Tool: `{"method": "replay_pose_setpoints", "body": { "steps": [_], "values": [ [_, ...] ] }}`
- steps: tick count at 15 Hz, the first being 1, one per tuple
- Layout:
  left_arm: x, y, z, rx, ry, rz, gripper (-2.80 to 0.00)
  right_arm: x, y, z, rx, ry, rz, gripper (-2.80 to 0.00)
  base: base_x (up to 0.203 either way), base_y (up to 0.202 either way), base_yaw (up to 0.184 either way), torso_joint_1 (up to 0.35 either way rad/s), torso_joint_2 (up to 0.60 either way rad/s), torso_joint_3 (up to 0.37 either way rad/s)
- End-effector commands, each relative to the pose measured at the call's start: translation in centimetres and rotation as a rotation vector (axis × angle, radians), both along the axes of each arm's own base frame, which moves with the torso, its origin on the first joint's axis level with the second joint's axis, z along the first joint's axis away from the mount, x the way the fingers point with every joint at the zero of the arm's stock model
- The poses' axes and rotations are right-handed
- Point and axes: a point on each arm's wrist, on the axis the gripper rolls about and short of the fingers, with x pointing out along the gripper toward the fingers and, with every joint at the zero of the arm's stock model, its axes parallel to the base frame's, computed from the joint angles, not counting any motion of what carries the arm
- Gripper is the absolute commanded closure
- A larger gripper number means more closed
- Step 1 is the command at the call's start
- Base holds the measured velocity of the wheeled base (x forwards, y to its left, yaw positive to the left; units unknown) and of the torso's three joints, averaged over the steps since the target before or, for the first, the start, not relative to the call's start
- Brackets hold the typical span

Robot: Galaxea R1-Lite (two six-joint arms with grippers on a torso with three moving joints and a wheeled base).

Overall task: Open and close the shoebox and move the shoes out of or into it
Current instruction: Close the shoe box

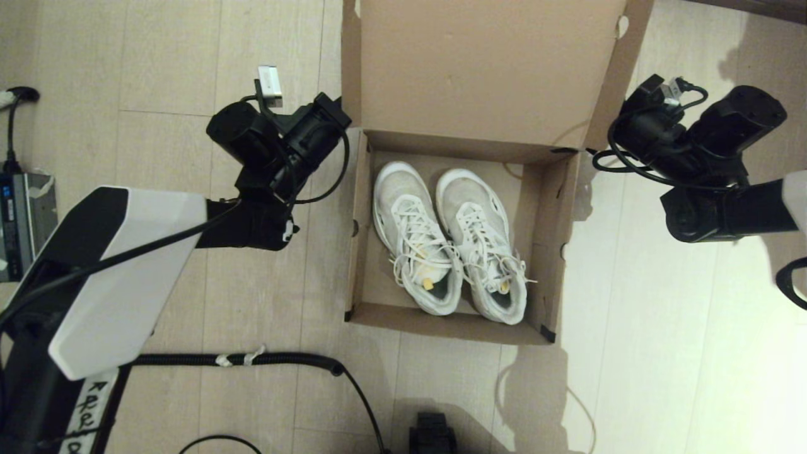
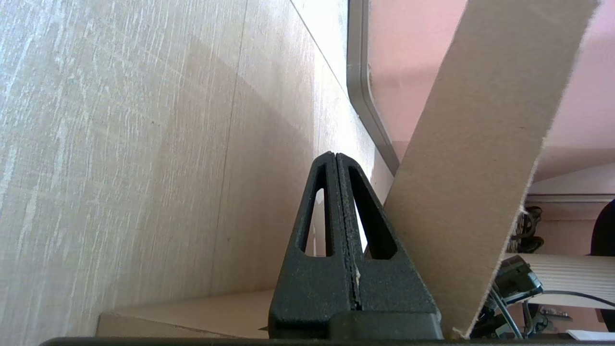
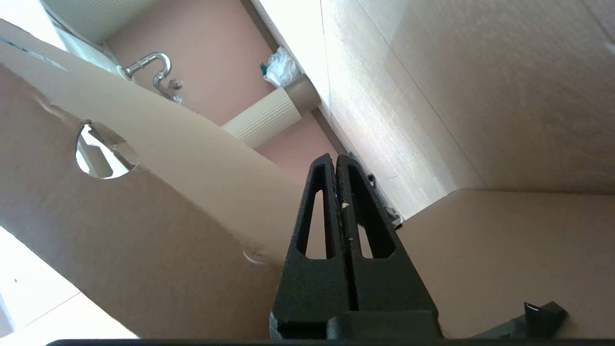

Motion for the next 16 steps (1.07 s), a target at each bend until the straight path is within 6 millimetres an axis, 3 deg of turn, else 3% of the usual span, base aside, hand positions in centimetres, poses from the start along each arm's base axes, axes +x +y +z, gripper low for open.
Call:
{"method": "replay_pose_setpoints", "body": {
  "steps": [1, 10, 16],
  "values": [
    [-0.3, 0.0, 0.4, -0.007, -0.016, -0.006, 0.0, -0.1, 0.0, 0.2, 0.004, -0.003, 0.011, 0.0, 0.0, 0.0, 0.0, 0.0, 0.0, 0.0],
    [-1.6, -0.1, 2.4, -0.025, -0.055, -0.021, 0.0, -1.7, -0.2, 3.2, 0.004, -0.056, 0.062, 0.0, 0.0, 0.0, 0.0, 0.0, 0.0, 0.0],
    [-1.2, -0.2, 1.6, -0.02, -0.039, -0.018, 0.0, -2.5, -1.1, 6.8, -0.006, -0.129, 0.157, 0.0, 0.0, 0.0, 0.0, 0.0, 0.0, 0.0]
  ]
}}
